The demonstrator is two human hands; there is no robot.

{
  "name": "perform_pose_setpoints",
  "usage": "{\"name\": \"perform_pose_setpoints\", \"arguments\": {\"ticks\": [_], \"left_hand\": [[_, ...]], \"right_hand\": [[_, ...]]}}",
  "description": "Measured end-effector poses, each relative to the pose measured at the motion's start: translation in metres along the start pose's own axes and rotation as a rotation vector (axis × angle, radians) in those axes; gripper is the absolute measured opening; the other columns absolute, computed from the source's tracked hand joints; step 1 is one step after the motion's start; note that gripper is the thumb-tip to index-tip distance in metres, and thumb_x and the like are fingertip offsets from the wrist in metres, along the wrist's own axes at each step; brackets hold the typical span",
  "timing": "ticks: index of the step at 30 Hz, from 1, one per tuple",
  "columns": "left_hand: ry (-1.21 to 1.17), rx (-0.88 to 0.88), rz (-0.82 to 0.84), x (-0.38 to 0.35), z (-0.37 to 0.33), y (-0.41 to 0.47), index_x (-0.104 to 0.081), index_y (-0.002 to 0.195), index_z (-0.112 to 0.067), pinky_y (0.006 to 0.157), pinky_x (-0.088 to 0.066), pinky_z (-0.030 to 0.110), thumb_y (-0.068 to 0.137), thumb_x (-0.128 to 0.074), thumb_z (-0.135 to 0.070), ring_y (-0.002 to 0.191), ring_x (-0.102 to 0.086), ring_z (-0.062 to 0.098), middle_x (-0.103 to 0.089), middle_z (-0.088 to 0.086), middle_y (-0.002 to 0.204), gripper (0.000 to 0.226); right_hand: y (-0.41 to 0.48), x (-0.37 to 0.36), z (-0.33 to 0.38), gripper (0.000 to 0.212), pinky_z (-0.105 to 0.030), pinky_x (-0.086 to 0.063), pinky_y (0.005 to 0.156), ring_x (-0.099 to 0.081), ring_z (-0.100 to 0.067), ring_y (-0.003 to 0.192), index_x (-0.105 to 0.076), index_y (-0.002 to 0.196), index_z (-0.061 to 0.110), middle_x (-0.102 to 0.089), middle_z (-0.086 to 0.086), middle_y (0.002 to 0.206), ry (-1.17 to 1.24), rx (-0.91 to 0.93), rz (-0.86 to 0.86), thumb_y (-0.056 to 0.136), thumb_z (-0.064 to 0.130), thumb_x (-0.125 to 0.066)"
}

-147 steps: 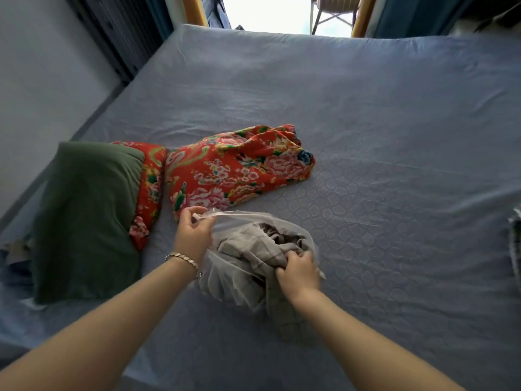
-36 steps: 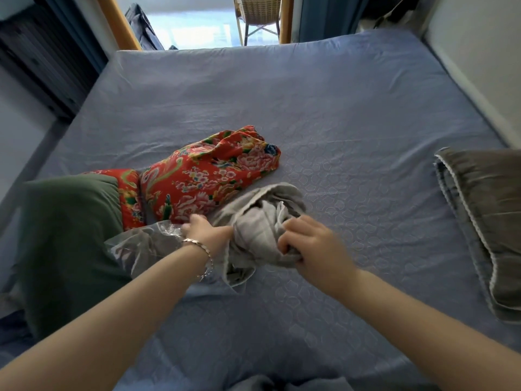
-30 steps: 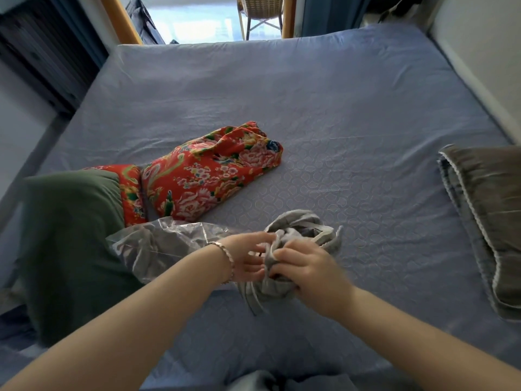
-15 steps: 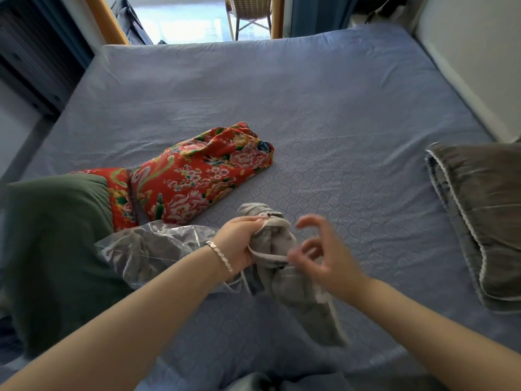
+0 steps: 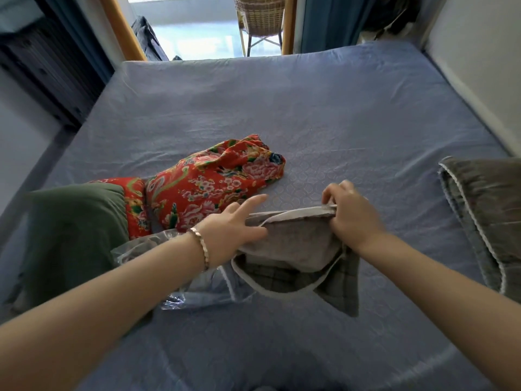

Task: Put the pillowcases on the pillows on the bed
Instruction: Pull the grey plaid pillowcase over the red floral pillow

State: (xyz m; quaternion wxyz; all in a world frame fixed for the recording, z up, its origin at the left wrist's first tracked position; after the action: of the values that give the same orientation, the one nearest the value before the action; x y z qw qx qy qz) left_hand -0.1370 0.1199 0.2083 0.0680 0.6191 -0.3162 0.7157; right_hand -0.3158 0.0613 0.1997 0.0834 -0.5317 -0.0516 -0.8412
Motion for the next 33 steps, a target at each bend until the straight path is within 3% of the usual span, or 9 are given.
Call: {"name": "perform_pose_setpoints", "arguments": {"ticks": [5, 8, 12, 15, 18, 20, 25, 28, 33], "left_hand": [[-0.252, 0.436, -0.014, -0.012, 0.030, 0.002, -0.024, 0.142, -0.024, 0.085, -0.050, 0.042, 0.089, -0.045, -0.006, 0.114, -0.048, 0.035, -0.013, 0.004, 0.153, 0.060], [-0.480, 0.511, -0.301, 0.001, 0.027, 0.004, -0.027, 0.142, -0.014, 0.083, -0.045, 0.039, 0.093, -0.042, -0.018, 0.104, -0.057, 0.035, -0.047, 0.010, 0.133, 0.051], [-0.707, 0.473, -0.392, 0.008, 0.011, 0.012, -0.015, 0.147, -0.022, 0.082, -0.044, 0.034, 0.089, -0.049, -0.017, 0.102, -0.058, 0.035, -0.061, 0.014, 0.111, 0.068], [-0.795, 0.411, -0.380, 0.014, 0.007, 0.016, 0.001, 0.148, -0.030, 0.077, -0.043, 0.030, 0.084, -0.049, -0.009, 0.098, -0.058, 0.034, -0.062, 0.014, 0.108, 0.084], [-0.784, 0.355, -0.359, 0.020, 0.014, 0.013, -0.011, 0.147, -0.025, 0.075, -0.038, 0.025, 0.082, -0.049, -0.005, 0.100, -0.055, 0.033, -0.058, 0.015, 0.113, 0.078], [-0.820, 0.419, -0.341, 0.017, 0.034, 0.009, -0.017, 0.145, -0.023, 0.077, -0.039, 0.026, 0.084, -0.052, -0.006, 0.100, -0.055, 0.031, -0.057, 0.014, 0.117, 0.073], [-0.761, 0.791, -0.385, -0.015, 0.143, 0.000, -0.027, 0.139, -0.015, 0.085, -0.045, 0.038, 0.084, -0.052, -0.008, 0.104, -0.055, 0.037, -0.055, 0.019, 0.119, 0.061], [-0.609, 0.900, -0.132, -0.064, 0.192, 0.003, -0.027, 0.139, -0.015, 0.090, -0.046, 0.044, 0.084, -0.051, -0.011, 0.110, -0.054, 0.040, -0.053, 0.019, 0.124, 0.060], [-0.702, 0.793, 0.077, -0.127, 0.200, 0.023, -0.051, 0.124, -0.016, 0.069, -0.046, 0.030, 0.083, -0.048, -0.006, 0.086, -0.056, 0.025, -0.061, 0.009, 0.112, 0.042]], "right_hand": [[-0.011, -0.019, 0.021, 0.029, -0.030, -0.036, 0.072, -0.052, -0.027, 0.100, -0.057, 0.109, 0.014, -0.050, -0.004, 0.110, -0.186, 0.249, 0.256, 0.084, 0.001, -0.048], [-0.013, -0.031, 0.022, 0.028, -0.037, -0.045, 0.079, -0.053, -0.028, 0.100, -0.055, 0.104, 0.017, -0.055, -0.004, 0.105, -0.092, 0.247, 0.355, 0.081, 0.003, -0.054], [-0.025, 0.017, 0.037, 0.045, -0.036, -0.042, 0.081, -0.048, -0.029, 0.091, -0.055, 0.108, 0.009, -0.052, -0.014, 0.103, -0.089, 0.364, -0.298, 0.067, -0.004, -0.067], [-0.055, -0.014, 0.080, 0.040, -0.036, -0.041, 0.092, -0.051, -0.027, 0.100, -0.057, 0.111, 0.006, -0.058, -0.012, 0.111, -0.020, 0.687, -0.225, 0.071, 0.011, -0.059], [-0.034, -0.075, 0.071, 0.075, -0.044, -0.027, 0.111, -0.042, -0.033, 0.124, -0.042, 0.131, 0.010, -0.053, -0.014, 0.129, -0.112, 0.527, 0.149, 0.061, 0.025, -0.065], [-0.028, -0.107, 0.071, 0.063, -0.049, -0.030, 0.108, -0.047, -0.037, 0.119, -0.052, 0.121, 0.014, -0.059, -0.013, 0.120, -0.177, 0.502, 0.364, 0.062, 0.031, -0.064], [-0.049, -0.163, 0.072, 0.039, -0.028, -0.041, 0.091, -0.052, -0.033, 0.112, -0.063, 0.110, 0.010, -0.064, -0.017, 0.109, -0.309, 0.307, 0.703, 0.085, 0.038, -0.049], [-0.047, -0.186, 0.062, 0.037, -0.030, -0.039, 0.089, -0.052, -0.031, 0.109, -0.059, 0.108, 0.010, -0.063, -0.016, 0.111, -0.222, 0.148, 0.758, 0.092, 0.038, -0.040], [0.014, -0.198, 0.056, 0.029, -0.031, -0.045, 0.080, -0.057, -0.028, 0.106, -0.058, 0.117, 0.019, -0.062, -0.005, 0.117, -0.090, -0.030, 0.630, 0.092, 0.025, -0.044]]}}
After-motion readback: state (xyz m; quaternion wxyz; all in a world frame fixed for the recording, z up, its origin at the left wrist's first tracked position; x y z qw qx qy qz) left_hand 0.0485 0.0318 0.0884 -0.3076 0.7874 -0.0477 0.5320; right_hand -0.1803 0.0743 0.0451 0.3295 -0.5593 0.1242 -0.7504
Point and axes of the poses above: each hand's wrist, its own y-axis towards the middle knuckle, its own x-axis out of the back of the hand, z = x × y, the point moved 8 cm from there along y, towards the middle knuckle
